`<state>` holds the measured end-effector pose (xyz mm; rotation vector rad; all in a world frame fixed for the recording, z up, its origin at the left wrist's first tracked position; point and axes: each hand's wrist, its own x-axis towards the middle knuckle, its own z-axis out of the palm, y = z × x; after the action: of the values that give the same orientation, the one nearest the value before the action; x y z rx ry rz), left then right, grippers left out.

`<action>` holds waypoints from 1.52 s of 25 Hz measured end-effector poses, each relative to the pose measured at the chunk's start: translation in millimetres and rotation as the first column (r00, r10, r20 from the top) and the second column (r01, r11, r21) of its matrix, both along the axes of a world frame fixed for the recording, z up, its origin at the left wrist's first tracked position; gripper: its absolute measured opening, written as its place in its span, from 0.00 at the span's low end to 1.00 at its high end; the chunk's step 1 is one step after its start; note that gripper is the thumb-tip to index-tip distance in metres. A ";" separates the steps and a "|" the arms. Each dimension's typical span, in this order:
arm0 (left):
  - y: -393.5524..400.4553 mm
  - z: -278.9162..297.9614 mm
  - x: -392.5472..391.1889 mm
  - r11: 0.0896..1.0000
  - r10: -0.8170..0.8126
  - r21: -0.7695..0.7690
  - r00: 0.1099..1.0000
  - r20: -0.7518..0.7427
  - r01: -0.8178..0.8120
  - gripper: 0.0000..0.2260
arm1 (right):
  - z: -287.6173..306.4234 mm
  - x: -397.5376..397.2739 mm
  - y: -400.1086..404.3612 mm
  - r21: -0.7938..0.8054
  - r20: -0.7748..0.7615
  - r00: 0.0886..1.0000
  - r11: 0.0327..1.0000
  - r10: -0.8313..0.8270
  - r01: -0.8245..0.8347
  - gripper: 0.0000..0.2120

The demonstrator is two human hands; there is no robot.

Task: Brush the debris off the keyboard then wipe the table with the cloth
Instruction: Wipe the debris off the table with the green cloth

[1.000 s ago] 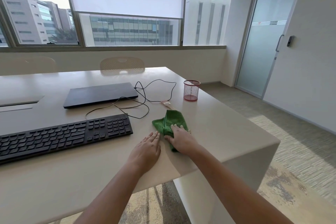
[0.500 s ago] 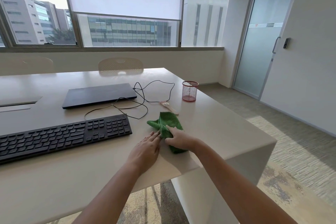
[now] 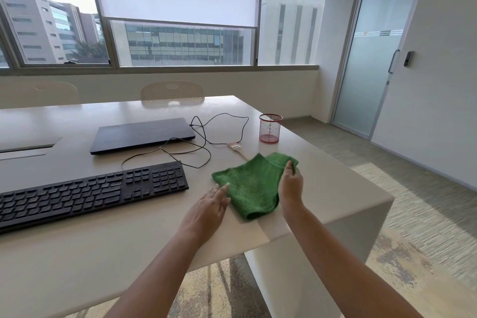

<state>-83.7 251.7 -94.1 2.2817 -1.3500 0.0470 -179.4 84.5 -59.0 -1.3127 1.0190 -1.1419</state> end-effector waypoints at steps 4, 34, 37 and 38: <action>-3.6 -4.1 5.3 0.998 0.029 0.061 0.998 0.064 -0.032 0.57 | -9.0 -35.4 -26.4 -0.134 -0.181 0.981 0.990 -0.067 0.043 0.24; 56.2 9.6 41.8 0.968 0.225 -0.125 0.973 0.050 -0.218 0.31 | 21.4 31.9 20.9 -0.421 -0.669 0.726 0.725 0.157 -0.545 0.20; 130.6 9.6 96.2 0.856 0.464 -0.232 0.885 -0.046 -0.461 0.21 | 8.2 67.9 60.2 -0.288 -0.708 0.631 0.687 0.316 -0.667 0.21; 156.4 8.5 113.0 0.809 0.545 -0.222 0.836 -0.060 -0.544 0.21 | 0.7 79.8 73.0 -0.236 -0.745 0.567 0.657 0.352 -0.716 0.23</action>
<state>29.4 408.0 -85.6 2.3837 -0.6034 0.3834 -99.7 157.5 -58.3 -2.3944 0.6348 -0.4285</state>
